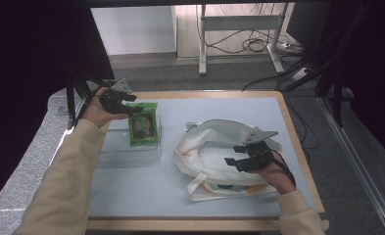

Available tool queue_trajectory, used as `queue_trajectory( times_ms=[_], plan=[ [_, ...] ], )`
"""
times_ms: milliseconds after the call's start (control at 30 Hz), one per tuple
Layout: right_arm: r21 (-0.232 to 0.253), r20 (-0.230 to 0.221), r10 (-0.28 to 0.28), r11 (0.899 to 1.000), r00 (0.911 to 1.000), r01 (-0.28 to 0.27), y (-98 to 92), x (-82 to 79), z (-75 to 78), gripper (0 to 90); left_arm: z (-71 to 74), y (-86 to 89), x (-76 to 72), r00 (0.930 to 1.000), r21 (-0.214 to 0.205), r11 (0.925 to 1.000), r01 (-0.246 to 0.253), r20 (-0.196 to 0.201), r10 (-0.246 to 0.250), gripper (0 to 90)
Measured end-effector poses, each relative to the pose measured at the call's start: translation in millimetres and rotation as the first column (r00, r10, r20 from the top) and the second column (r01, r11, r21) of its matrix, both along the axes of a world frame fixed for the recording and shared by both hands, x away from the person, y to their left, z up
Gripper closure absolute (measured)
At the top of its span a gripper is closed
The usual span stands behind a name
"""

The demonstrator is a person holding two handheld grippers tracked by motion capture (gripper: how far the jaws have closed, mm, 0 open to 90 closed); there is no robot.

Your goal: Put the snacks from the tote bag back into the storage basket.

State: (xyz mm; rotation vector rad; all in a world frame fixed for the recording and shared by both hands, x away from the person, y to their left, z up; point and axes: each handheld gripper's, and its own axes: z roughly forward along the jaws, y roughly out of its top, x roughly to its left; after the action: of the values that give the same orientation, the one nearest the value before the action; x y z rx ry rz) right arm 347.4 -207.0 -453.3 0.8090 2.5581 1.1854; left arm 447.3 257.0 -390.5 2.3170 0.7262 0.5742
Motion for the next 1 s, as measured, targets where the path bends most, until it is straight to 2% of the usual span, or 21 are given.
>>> queue_trajectory(
  times_ms=[133,267,433,567,900,1000],
  plan=[
    [0.004,0.002,0.003,1.000,1.0000,-0.003,-0.1,-0.1,0.6,39.5,-0.6,0.1,-6.1,0.9999,-0.017,0.9998,-0.005,-0.013,0.005,44.9],
    [0.011,0.001,0.006,1.000,1.0000,-0.006,-0.6,-0.6,1.1,39.5,-0.5,-2.6,-14.0,0.9994,-0.038,0.9992,0.012,-0.033,-0.013,44.9],
    [0.008,0.000,0.005,1.000,1.0000,-0.005,-1.0,-2.1,0.7,39.5,-0.4,-8.5,-21.3,0.9982,-0.082,0.9963,0.024,-0.053,-0.028,44.9],
    [0.012,0.002,0.007,1.000,1.0000,-0.007,-0.3,-2.8,1.9,39.5,-2.7,-16.8,-29.3,0.9965,-0.094,0.9953,0.026,-0.076,-0.034,44.3],
    [0.013,0.008,0.015,1.000,0.9999,-0.015,1.4,-3.7,4.0,39.5,-11.8,-33.6,-64.1,0.9962,-0.152,0.9883,0.016,-0.082,-0.029,42.3],
    [0.015,0.013,0.015,1.000,0.9998,-0.015,2.1,-5.7,5.4,39.5,-14.4,-39.1,-75.9,0.9949,-0.172,0.9845,0.034,-0.088,-0.050,42.2]
  ],
)
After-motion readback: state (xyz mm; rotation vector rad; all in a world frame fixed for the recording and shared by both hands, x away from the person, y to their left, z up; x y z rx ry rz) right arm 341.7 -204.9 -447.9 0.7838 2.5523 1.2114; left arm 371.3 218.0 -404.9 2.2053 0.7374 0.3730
